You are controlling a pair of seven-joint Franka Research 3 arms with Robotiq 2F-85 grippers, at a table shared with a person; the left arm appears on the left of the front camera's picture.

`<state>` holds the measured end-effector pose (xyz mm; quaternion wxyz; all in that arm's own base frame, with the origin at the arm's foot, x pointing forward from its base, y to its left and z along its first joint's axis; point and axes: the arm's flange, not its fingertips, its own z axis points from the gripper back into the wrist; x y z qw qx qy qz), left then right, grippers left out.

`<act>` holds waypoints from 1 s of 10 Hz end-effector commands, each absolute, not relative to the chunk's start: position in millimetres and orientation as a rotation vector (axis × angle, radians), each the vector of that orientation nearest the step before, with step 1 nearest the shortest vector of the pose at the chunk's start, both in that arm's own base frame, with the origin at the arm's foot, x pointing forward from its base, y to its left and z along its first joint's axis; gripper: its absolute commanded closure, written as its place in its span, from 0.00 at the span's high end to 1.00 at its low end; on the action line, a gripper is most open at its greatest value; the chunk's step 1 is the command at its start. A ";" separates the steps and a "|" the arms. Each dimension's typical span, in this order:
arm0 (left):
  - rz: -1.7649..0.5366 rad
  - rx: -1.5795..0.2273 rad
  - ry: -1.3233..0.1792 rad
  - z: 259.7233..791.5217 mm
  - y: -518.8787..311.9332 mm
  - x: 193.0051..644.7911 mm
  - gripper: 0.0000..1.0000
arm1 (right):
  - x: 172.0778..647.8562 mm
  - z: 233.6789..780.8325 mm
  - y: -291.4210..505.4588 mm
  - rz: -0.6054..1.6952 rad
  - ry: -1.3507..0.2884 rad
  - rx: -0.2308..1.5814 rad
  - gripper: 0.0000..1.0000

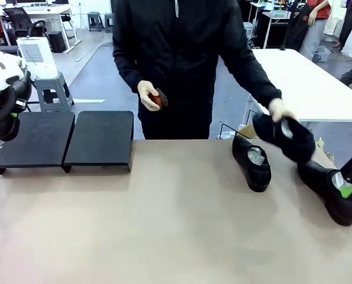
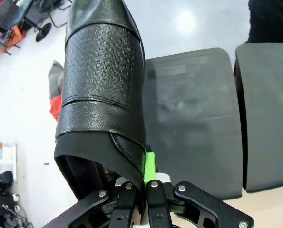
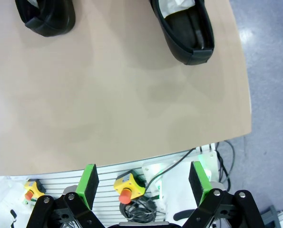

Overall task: Organize the shoes by placing them on the stand.
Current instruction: Place the Shoe from the middle of the table onto the Shoes Stand.

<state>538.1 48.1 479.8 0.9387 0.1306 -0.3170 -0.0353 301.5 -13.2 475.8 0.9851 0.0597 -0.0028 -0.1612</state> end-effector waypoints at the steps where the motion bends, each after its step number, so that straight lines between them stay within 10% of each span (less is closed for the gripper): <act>1: -0.108 0.270 -0.676 470.0 43.6 545.8 0.00 | 301.9 476.5 -11.9 -0.319 -0.010 0.118 1.00; 10: -0.128 0.247 -0.584 429.9 50.4 547.6 0.00 | 301.9 476.5 -11.9 -0.319 -0.010 0.118 1.00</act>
